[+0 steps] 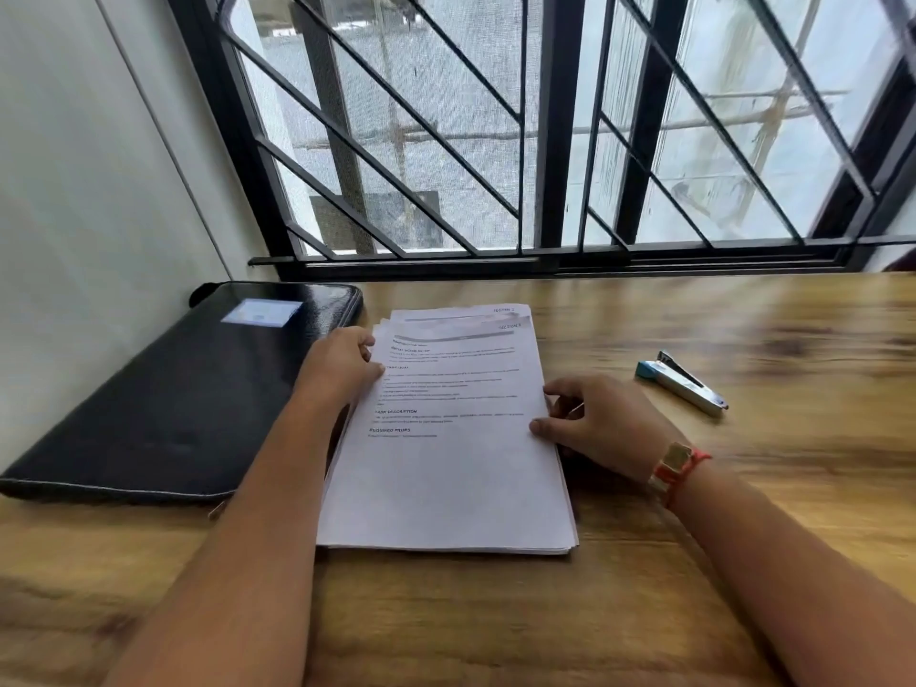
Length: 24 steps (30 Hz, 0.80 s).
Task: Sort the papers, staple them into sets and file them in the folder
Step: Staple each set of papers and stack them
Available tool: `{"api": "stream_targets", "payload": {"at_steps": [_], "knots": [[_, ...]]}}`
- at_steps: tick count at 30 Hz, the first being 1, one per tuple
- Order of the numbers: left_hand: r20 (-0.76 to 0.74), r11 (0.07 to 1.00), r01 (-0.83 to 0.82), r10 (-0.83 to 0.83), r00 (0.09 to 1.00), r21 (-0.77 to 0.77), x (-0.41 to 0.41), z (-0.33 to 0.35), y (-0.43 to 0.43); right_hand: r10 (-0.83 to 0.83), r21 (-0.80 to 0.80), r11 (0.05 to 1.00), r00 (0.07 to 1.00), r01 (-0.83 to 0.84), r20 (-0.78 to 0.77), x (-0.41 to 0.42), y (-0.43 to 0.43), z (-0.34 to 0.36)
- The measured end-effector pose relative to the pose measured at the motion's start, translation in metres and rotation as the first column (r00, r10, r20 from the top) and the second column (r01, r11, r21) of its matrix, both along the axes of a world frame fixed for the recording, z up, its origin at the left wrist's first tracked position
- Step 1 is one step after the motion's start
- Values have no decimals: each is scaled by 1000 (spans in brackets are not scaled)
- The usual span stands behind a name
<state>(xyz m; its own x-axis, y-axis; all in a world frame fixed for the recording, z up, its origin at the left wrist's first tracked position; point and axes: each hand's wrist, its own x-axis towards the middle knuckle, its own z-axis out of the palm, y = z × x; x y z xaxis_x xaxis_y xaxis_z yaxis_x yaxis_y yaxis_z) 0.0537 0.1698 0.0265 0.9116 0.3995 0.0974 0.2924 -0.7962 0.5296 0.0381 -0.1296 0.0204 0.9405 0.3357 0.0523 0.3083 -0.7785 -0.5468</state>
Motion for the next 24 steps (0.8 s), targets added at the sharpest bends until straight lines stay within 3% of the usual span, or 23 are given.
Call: {"api": "stream_targets", "payload": {"at_steps": [13,18,24], "knots": [[14,999,-25,25,1000,33,2,-1,2,-39,4,999,998,39,52,6,0,-8],[293,979,20,-80,953,203,-3,9,-16,-100,-24,993,947,113,306,1,-1,-6],[262,850,227,-383,886,475,-17,35,-115,-197,-153,920,763,361,615,-27,-49,12]]}}
